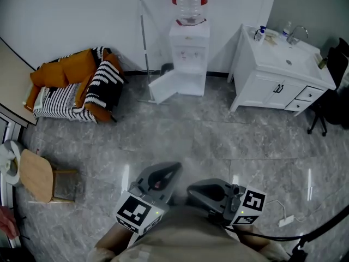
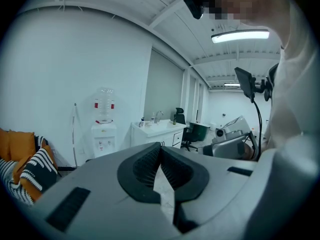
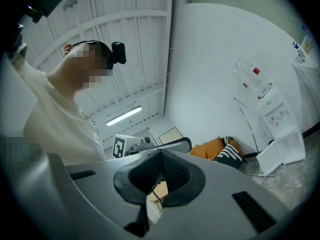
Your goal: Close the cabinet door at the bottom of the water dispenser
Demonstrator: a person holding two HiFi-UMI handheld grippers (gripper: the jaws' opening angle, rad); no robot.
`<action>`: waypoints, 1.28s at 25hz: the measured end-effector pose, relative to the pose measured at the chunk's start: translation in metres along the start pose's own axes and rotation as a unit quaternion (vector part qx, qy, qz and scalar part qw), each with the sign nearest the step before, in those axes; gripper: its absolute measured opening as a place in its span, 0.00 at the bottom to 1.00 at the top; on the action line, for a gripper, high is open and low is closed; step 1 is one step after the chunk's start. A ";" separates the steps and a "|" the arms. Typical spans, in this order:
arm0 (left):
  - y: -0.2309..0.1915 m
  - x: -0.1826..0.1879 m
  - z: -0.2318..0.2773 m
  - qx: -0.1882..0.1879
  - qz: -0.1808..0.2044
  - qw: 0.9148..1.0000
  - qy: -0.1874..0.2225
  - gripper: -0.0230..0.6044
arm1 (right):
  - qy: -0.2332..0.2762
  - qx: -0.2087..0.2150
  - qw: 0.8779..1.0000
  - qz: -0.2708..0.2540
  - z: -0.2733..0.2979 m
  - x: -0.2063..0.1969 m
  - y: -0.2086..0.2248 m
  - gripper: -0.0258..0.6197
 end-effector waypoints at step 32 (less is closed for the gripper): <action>-0.259 -0.007 -0.069 -0.035 -0.052 0.996 0.061 0.02 | -0.088 -0.060 0.993 -0.045 0.240 -0.004 0.080 0.06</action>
Point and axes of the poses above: the fingertips, and each gripper's own axes: z forward along the fingers, y to its right, x out of its top, the point moved 4 cm from there along -z, backward along the fingers
